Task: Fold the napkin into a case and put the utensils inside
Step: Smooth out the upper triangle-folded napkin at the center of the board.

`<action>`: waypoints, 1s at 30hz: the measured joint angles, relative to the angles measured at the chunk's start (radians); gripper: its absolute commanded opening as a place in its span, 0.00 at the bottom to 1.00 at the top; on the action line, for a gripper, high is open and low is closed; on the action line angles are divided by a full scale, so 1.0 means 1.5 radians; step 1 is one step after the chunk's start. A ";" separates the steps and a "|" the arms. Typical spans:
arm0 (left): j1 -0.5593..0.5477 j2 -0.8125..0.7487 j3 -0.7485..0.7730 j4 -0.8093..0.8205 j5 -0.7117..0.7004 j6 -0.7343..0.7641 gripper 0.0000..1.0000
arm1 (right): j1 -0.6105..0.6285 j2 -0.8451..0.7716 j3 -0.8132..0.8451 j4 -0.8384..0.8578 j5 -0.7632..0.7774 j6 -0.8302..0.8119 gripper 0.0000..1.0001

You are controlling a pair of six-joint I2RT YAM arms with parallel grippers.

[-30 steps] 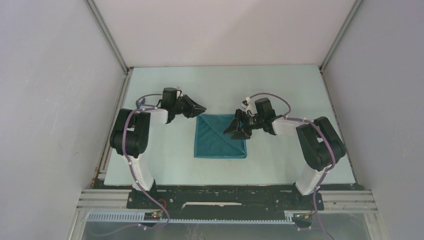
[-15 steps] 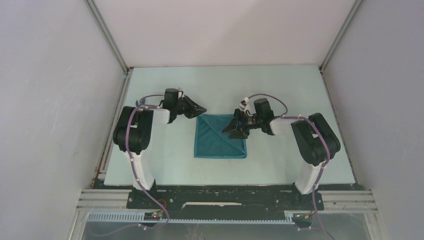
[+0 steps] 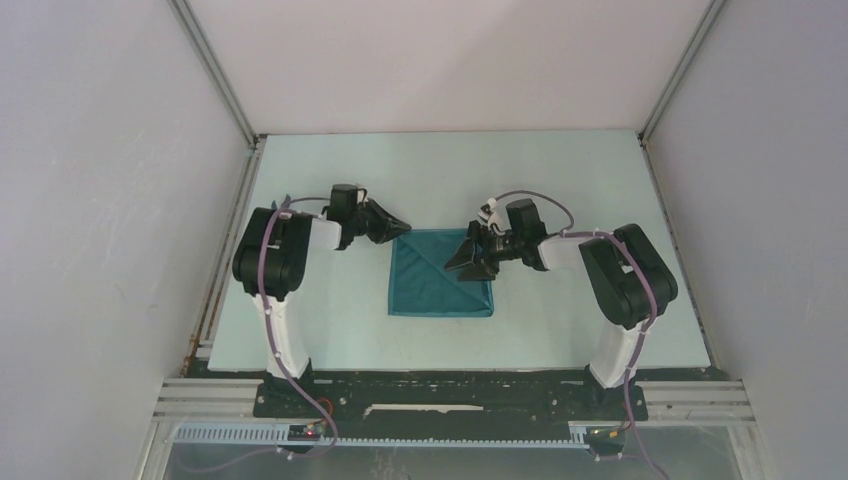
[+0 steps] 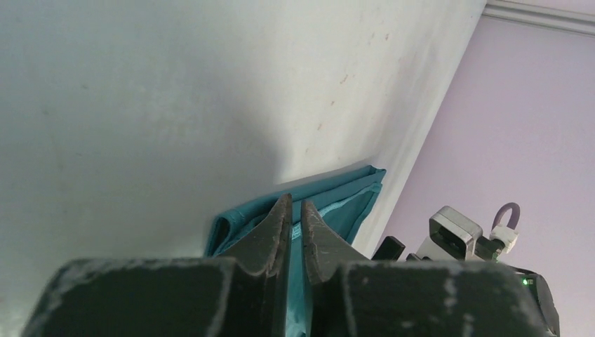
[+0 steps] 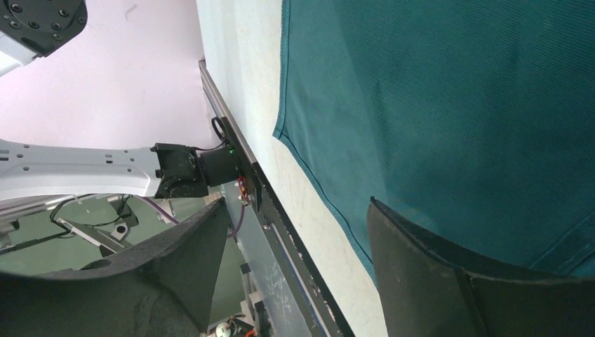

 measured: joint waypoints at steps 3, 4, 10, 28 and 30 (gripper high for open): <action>0.004 0.008 0.000 0.001 -0.001 0.003 0.12 | 0.001 0.005 0.000 -0.004 0.000 0.000 0.80; 0.004 0.011 0.000 0.001 -0.001 0.003 0.12 | 0.002 0.006 0.000 -0.005 0.000 0.000 0.80; 0.007 0.025 0.001 0.013 0.002 0.003 0.12 | 0.005 -0.001 -0.011 -0.009 0.000 -0.009 0.80; 0.007 0.050 0.032 0.013 0.012 0.003 0.10 | -0.043 -0.066 -0.158 0.008 -0.017 -0.026 0.80; 0.007 0.050 0.034 0.009 0.012 0.004 0.10 | -0.051 -0.074 -0.166 0.003 -0.017 -0.035 0.80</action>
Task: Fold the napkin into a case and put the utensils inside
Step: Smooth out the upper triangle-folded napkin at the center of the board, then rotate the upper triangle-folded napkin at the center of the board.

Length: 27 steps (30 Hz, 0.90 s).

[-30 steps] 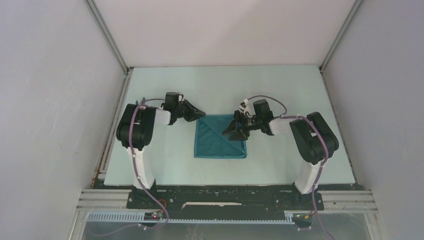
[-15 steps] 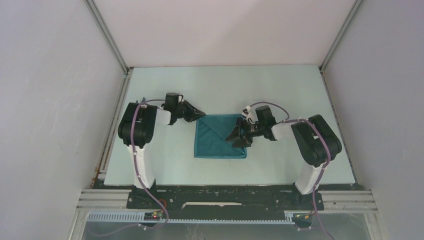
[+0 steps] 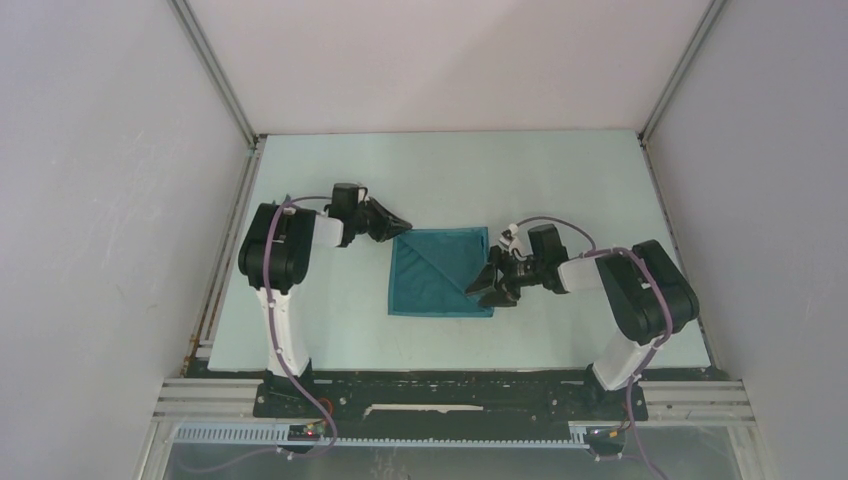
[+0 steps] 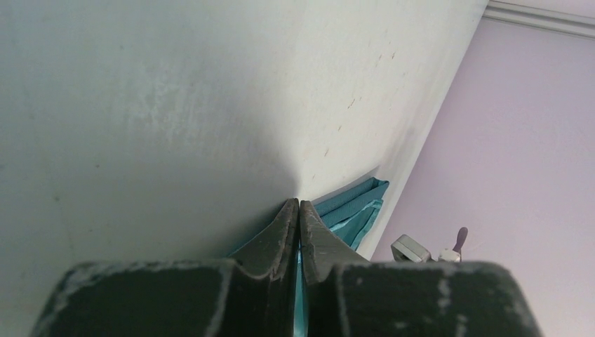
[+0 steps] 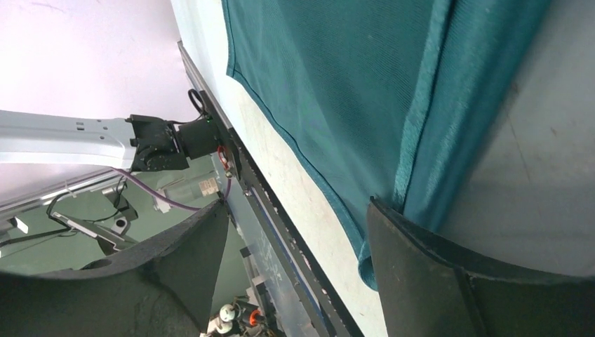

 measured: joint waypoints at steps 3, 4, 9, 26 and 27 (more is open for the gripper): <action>0.000 0.000 0.005 -0.010 -0.001 0.006 0.10 | -0.010 -0.018 -0.007 -0.030 0.004 -0.023 0.80; 0.000 0.000 0.010 -0.019 -0.001 0.011 0.12 | -0.012 -0.028 -0.009 -0.047 0.010 -0.036 0.80; 0.000 -0.008 0.021 -0.053 -0.006 0.016 0.37 | -0.016 -0.132 -0.005 -0.198 0.104 -0.100 0.82; 0.012 -0.412 -0.040 -0.270 -0.006 0.120 0.70 | 0.090 -0.333 -0.057 -0.316 0.367 0.060 0.58; 0.012 -0.443 -0.065 -0.281 -0.006 0.131 0.70 | 0.090 -0.318 -0.063 -0.302 0.365 0.068 0.56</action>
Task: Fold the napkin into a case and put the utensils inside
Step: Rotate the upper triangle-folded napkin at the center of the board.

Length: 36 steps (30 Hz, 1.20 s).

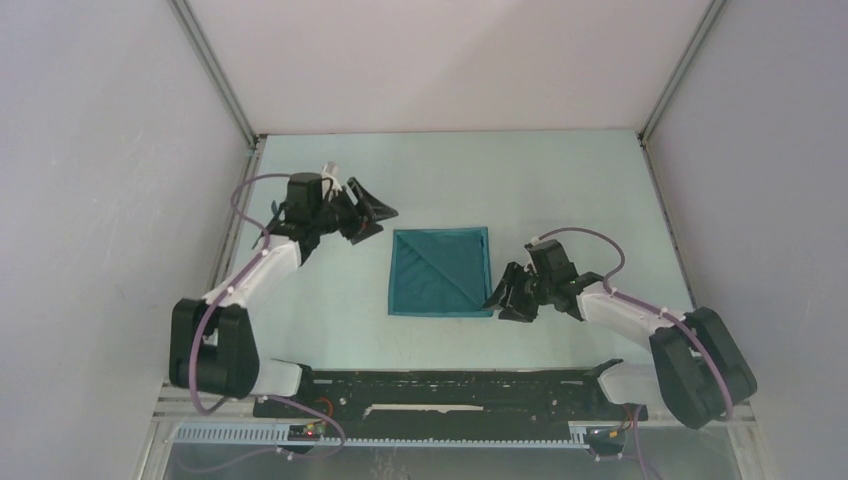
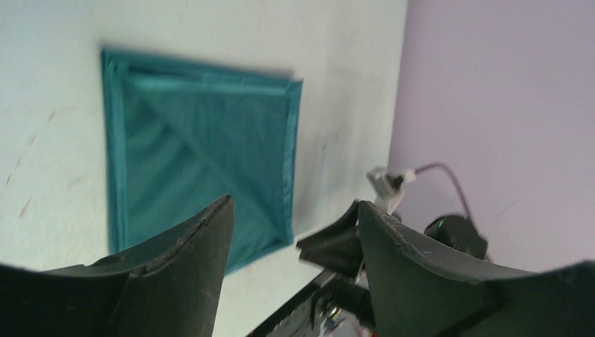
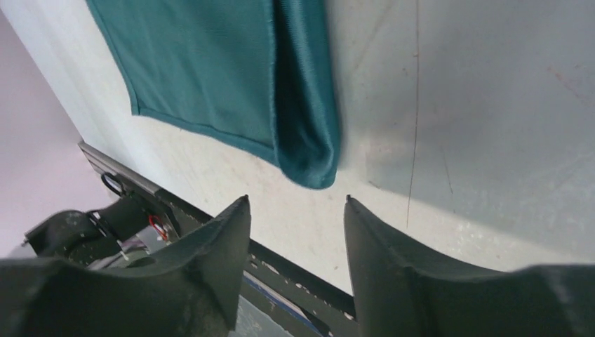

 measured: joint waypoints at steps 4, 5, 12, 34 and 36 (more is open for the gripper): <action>0.000 -0.089 -0.080 -0.069 -0.004 0.040 0.71 | 0.002 0.041 -0.014 0.043 -0.004 0.020 0.51; 0.000 -0.101 -0.091 -0.085 -0.006 0.049 0.71 | 0.004 0.050 -0.015 0.052 -0.003 0.022 0.50; 0.004 -0.146 -0.102 -0.146 -0.011 0.078 0.71 | 0.009 0.106 -0.015 0.104 0.001 0.028 0.22; -0.002 0.140 0.196 -0.270 -0.033 0.152 0.70 | -0.249 0.387 0.323 -0.103 -0.087 -0.220 0.09; -0.004 0.154 0.203 -0.290 -0.044 0.165 0.70 | -0.256 0.388 0.326 -0.126 -0.097 -0.239 0.10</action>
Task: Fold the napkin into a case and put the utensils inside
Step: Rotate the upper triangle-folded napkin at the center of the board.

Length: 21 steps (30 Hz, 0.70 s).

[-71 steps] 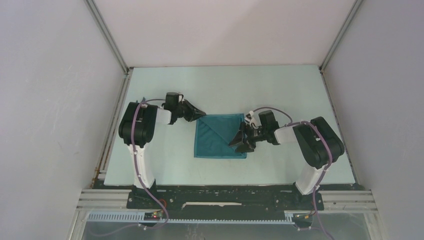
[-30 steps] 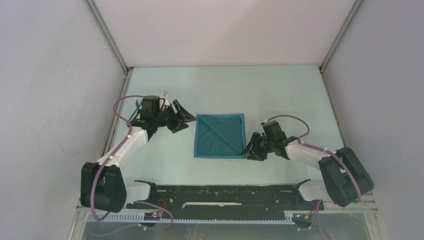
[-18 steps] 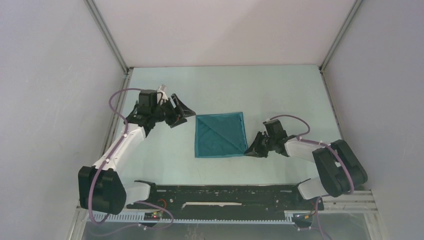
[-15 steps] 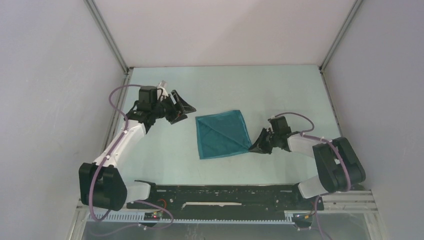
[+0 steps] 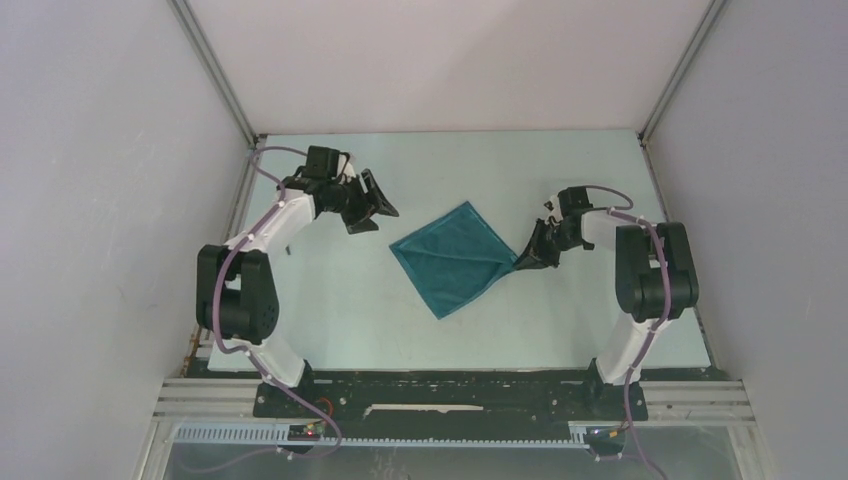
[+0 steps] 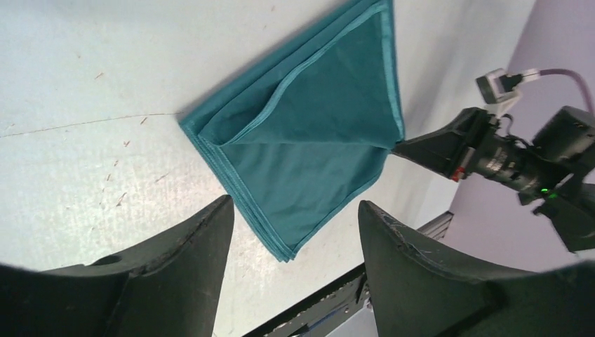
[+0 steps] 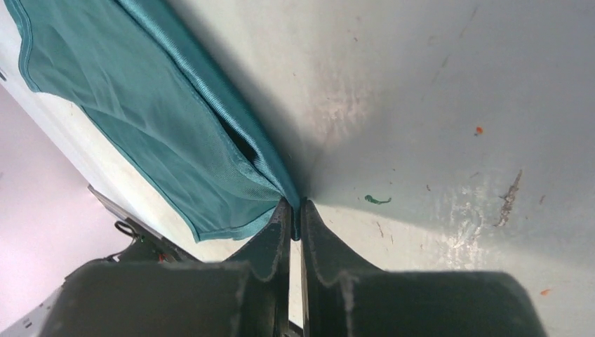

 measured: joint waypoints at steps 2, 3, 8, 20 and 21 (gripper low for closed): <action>-0.006 0.017 0.017 -0.026 -0.012 0.014 0.70 | -0.007 0.008 0.020 -0.033 -0.012 -0.018 0.12; -0.011 0.030 0.029 -0.036 -0.017 0.020 0.70 | -0.011 0.021 0.043 -0.050 -0.017 -0.030 0.15; -0.035 0.115 0.086 -0.060 -0.034 0.054 0.71 | -0.025 0.125 0.212 -0.101 -0.014 -0.088 0.34; -0.043 0.247 0.128 -0.101 -0.019 0.102 0.71 | -0.013 0.122 0.398 -0.205 0.146 -0.128 0.60; -0.043 0.248 0.128 -0.102 -0.014 0.108 0.71 | -0.008 0.095 0.367 -0.204 0.148 -0.126 0.60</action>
